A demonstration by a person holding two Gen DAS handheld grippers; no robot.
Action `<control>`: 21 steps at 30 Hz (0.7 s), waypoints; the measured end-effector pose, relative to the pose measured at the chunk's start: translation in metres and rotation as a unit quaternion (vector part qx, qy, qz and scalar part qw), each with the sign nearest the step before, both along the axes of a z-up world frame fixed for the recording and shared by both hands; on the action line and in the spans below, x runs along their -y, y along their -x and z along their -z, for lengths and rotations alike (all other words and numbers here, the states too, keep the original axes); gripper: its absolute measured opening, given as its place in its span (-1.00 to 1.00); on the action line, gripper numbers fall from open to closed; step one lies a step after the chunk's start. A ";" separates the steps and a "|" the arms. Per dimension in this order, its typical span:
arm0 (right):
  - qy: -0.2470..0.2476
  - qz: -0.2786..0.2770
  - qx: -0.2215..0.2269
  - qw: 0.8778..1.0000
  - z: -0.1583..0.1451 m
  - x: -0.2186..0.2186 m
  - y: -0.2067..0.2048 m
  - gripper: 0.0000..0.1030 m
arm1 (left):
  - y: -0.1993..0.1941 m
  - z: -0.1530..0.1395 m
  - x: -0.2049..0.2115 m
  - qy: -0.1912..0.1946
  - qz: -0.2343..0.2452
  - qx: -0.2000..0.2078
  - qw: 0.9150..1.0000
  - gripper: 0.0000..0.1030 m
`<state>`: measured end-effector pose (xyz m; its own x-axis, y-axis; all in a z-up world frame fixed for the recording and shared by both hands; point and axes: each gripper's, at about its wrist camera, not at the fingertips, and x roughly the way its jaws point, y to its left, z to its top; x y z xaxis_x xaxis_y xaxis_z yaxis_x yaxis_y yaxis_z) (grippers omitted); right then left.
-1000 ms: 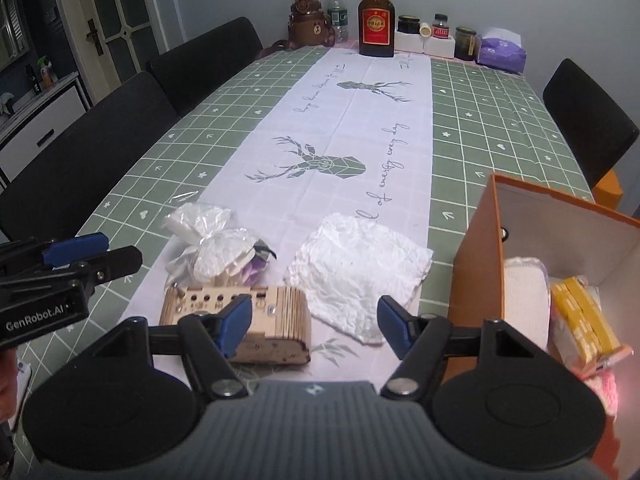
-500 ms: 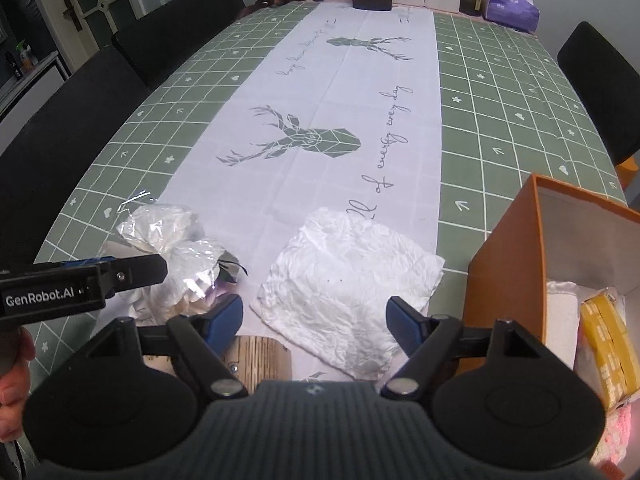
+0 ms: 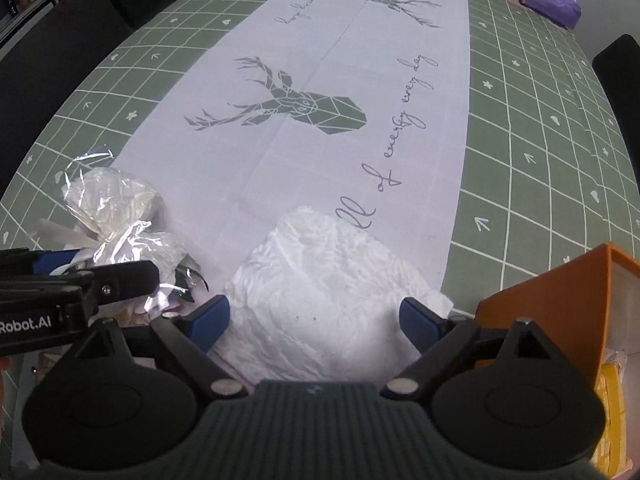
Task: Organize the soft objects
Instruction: 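Grasp the white cloth with the right tool while the left grasps the wrapped bundle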
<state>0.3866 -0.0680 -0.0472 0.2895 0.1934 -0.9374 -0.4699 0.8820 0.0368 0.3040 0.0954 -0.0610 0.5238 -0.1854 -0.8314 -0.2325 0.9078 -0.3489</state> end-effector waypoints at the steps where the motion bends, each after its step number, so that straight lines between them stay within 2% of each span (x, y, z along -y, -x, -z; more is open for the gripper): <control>1: 0.002 -0.003 -0.003 1.000 0.003 0.000 -0.002 0.80 | -0.001 0.000 0.000 -0.002 0.002 0.001 1.000 0.49; 3: 0.006 -0.005 -0.007 1.000 0.007 -0.001 -0.004 0.81 | -0.002 0.001 0.002 -0.008 0.007 0.003 1.000 0.47; 6: 0.009 -0.001 -0.016 1.000 0.013 -0.002 -0.008 0.82 | -0.003 0.001 0.006 -0.009 0.024 0.008 1.000 0.21; 9: 0.010 0.000 -0.020 1.000 0.017 -0.002 -0.011 0.76 | -0.003 0.000 0.009 -0.020 0.029 0.013 0.999 0.12; 12: 0.016 -0.006 -0.012 1.000 0.015 -0.004 -0.009 0.54 | -0.002 0.002 0.008 -0.017 0.027 0.018 0.999 0.05; 15: 0.018 -0.015 -0.001 1.000 0.012 -0.004 -0.005 0.23 | 0.000 0.001 0.009 -0.020 0.028 0.029 0.999 0.00; 17: 0.017 -0.017 0.005 1.000 0.010 -0.005 -0.003 -0.12 | 0.002 0.000 0.009 -0.023 0.028 0.035 0.999 -0.02; 20: 0.019 -0.013 0.012 1.000 0.008 -0.004 -0.003 -0.46 | 0.004 -0.004 0.010 -0.029 0.031 0.047 0.998 -0.06; 21: 0.018 -0.012 0.013 1.000 0.008 -0.003 -0.002 -0.49 | 0.005 -0.006 0.011 -0.034 0.032 0.051 0.998 -0.07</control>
